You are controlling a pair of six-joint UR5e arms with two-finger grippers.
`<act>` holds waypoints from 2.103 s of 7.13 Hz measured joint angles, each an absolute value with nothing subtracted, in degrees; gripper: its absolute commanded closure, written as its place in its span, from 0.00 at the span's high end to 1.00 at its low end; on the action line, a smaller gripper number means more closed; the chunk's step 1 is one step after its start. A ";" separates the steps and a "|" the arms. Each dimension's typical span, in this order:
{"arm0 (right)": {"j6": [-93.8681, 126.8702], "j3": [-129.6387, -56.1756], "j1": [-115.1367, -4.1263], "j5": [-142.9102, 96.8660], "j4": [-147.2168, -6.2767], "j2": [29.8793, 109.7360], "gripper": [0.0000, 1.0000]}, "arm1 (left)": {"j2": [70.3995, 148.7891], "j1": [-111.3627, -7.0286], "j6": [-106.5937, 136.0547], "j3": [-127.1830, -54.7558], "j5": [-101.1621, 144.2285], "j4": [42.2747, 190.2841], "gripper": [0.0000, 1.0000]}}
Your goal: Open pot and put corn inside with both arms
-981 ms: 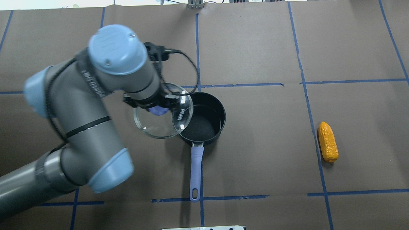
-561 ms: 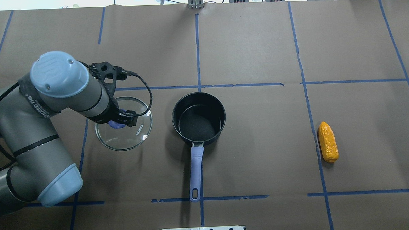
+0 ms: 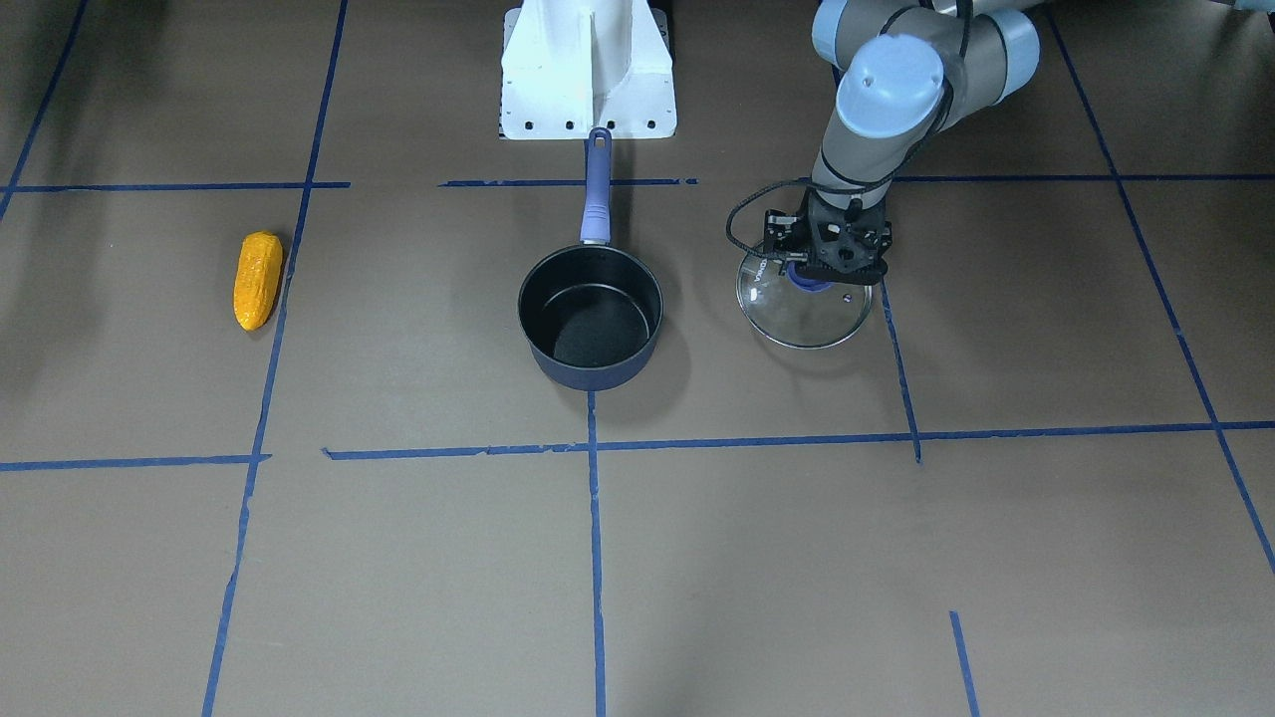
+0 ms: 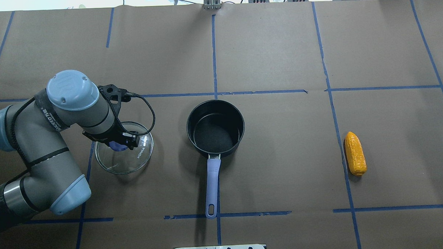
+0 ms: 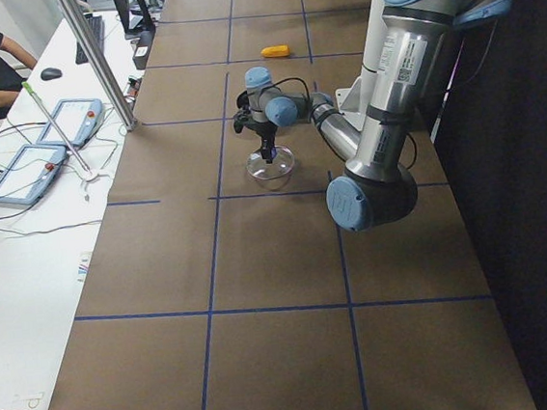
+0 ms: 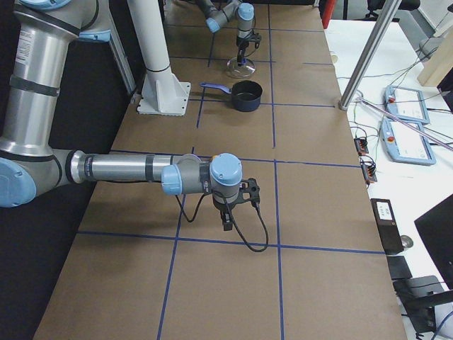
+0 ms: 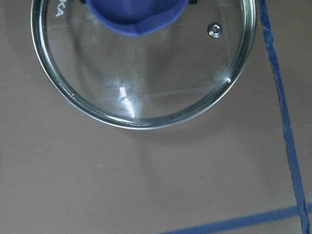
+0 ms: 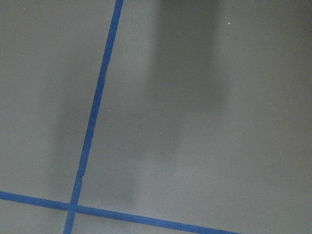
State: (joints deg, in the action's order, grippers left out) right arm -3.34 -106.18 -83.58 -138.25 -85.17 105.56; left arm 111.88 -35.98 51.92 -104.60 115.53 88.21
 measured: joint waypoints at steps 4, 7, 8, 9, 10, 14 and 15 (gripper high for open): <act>-3.20 -106.17 -82.94 -139.18 -85.23 105.56 1.00 | 111.83 -35.88 51.75 -103.19 117.04 88.47 0.99; 3.41 -106.39 -78.10 -141.47 -83.48 104.73 1.00 | 111.72 -38.37 52.04 -105.79 117.14 88.25 1.00; 12.65 -106.50 -74.00 -141.56 -78.38 104.11 1.00 | 110.07 -41.14 51.73 -108.81 117.95 87.72 1.00; 25.95 -106.49 -68.46 -139.83 -70.53 103.19 1.00 | 106.18 -44.25 50.21 -112.77 119.23 87.42 1.00; 43.13 -106.45 -60.35 -134.47 -61.96 100.90 1.00 | 101.55 -47.68 46.40 -116.29 120.24 87.24 1.00; 70.16 -106.87 -39.77 -116.36 -54.43 94.75 0.98 | 94.84 -54.09 36.56 -119.34 122.29 87.10 1.00; 71.55 -106.86 -37.82 -114.47 -54.44 94.59 0.94 | 94.83 -54.19 36.47 -119.35 122.32 87.10 1.00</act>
State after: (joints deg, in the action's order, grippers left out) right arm 71.55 -106.86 -37.82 -114.47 -54.44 94.59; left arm 94.83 -54.19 36.47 -119.35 122.32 87.10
